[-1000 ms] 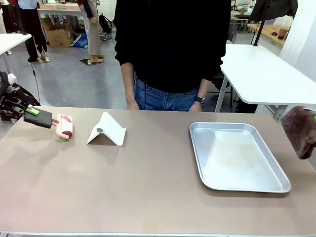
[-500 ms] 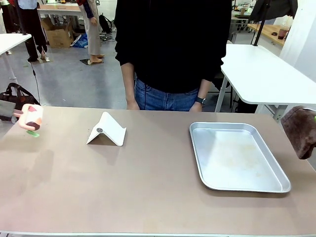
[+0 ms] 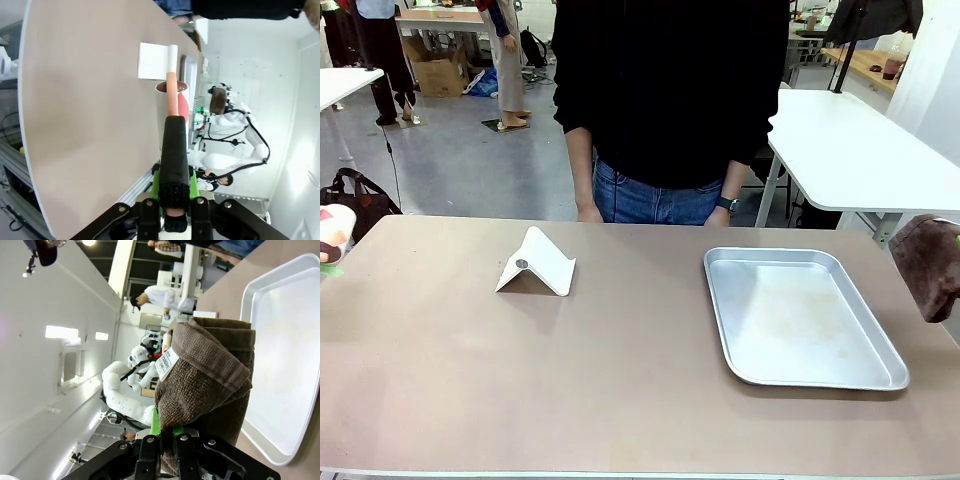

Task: Clean the surface of the table.
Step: Clean the area not pointed to by the person.

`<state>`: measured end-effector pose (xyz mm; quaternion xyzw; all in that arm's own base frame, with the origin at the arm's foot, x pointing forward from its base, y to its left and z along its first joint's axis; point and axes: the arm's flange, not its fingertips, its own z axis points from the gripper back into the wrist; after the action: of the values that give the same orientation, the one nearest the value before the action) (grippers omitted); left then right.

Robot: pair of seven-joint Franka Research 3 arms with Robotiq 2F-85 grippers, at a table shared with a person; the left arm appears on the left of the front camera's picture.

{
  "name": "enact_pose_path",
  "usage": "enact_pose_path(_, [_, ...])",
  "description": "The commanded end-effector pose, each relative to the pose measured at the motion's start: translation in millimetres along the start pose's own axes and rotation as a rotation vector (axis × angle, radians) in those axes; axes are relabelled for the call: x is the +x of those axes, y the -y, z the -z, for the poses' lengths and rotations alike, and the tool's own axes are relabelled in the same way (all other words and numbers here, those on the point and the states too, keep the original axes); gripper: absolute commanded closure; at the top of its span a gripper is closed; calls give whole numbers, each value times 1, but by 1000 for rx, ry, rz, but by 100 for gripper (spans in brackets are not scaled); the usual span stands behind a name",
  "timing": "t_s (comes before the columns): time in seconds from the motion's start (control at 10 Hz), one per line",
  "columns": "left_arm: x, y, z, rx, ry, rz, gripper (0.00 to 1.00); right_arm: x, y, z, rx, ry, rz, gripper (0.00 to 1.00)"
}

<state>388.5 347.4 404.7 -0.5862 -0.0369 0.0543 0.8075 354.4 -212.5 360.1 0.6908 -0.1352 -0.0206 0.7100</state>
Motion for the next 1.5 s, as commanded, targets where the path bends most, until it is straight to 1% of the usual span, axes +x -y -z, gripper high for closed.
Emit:
enact_pose_path(0.0, [-22,0,5,-79,47,54,97,1,-4,-2,17,2,-10,90])
enact_pose_path(0.1, [-26,-2,5,-105,50,62,97,1,-4,-2,17,2,-10,90])
enact_pose_path(0.2, [-14,-4,-4,-31,18,12,97,1,-4,-2,17,2,-10,90])
enact_pose_path(1.4, [-14,-4,-4,-31,18,12,97,1,-4,-2,17,2,-10,90])
